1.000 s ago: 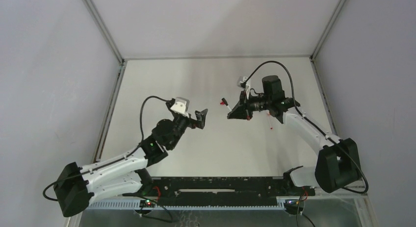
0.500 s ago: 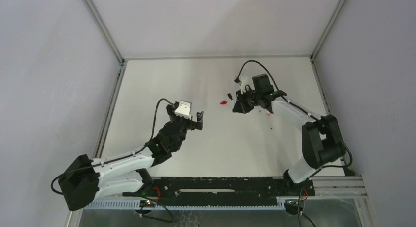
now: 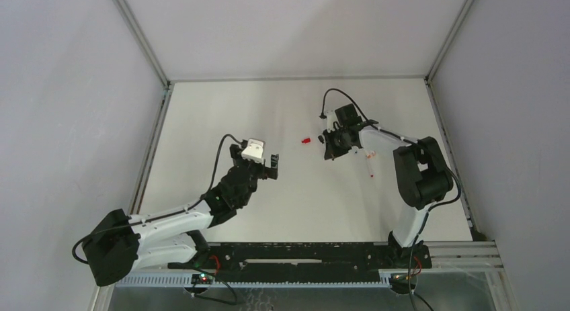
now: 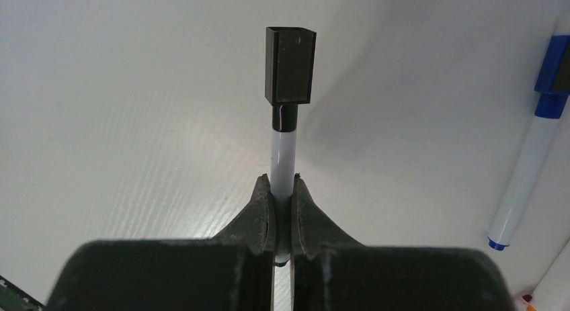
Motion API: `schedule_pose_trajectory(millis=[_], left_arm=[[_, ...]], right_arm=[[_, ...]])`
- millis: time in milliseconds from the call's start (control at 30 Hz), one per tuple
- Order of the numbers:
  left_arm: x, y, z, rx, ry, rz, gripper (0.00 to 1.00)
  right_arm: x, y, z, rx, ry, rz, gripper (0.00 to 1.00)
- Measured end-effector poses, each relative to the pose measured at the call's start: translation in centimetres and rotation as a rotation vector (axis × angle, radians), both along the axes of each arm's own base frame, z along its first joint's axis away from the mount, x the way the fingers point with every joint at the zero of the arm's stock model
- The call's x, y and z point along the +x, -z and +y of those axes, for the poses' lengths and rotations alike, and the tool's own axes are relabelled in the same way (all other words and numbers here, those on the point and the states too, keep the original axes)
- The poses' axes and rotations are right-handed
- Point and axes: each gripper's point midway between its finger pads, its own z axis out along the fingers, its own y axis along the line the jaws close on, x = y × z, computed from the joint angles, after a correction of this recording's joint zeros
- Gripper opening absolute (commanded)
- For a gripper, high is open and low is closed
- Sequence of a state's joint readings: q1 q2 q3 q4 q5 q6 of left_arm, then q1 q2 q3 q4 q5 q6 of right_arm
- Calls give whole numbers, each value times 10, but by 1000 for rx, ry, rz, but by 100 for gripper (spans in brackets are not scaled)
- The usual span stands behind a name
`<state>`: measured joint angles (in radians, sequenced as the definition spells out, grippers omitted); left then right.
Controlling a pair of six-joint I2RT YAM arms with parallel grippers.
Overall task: Insert the pens into the pen caps
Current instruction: Press the pen cap onto the pen.
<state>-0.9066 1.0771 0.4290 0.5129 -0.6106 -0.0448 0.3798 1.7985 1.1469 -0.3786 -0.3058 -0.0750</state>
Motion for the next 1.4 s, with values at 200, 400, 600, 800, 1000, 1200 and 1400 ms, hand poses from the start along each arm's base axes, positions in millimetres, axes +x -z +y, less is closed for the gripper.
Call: schedule_pose_trajectory(millis=[200, 400, 600, 800, 1000, 1200, 1400], left_arm=[[0, 0, 0, 0, 0, 0, 100], [0, 0, 0, 0, 0, 0, 100], [0, 0, 0, 0, 0, 0, 100], [0, 0, 0, 0, 0, 0, 100], [0, 0, 0, -1, 0, 0, 100], [0, 0, 0, -1, 0, 0, 100], [0, 0, 0, -1, 0, 0, 100]], right_arm=[[6, 11, -10, -40, 37, 28, 5], [9, 15, -26, -64, 76, 63, 6], [18, 17, -38, -75, 104, 87, 8], [15, 24, -48, -87, 122, 122, 10], [16, 24, -53, -90, 134, 128, 12], [15, 24, -57, -94, 139, 141, 17], [17, 23, -59, -89, 144, 147, 27]])
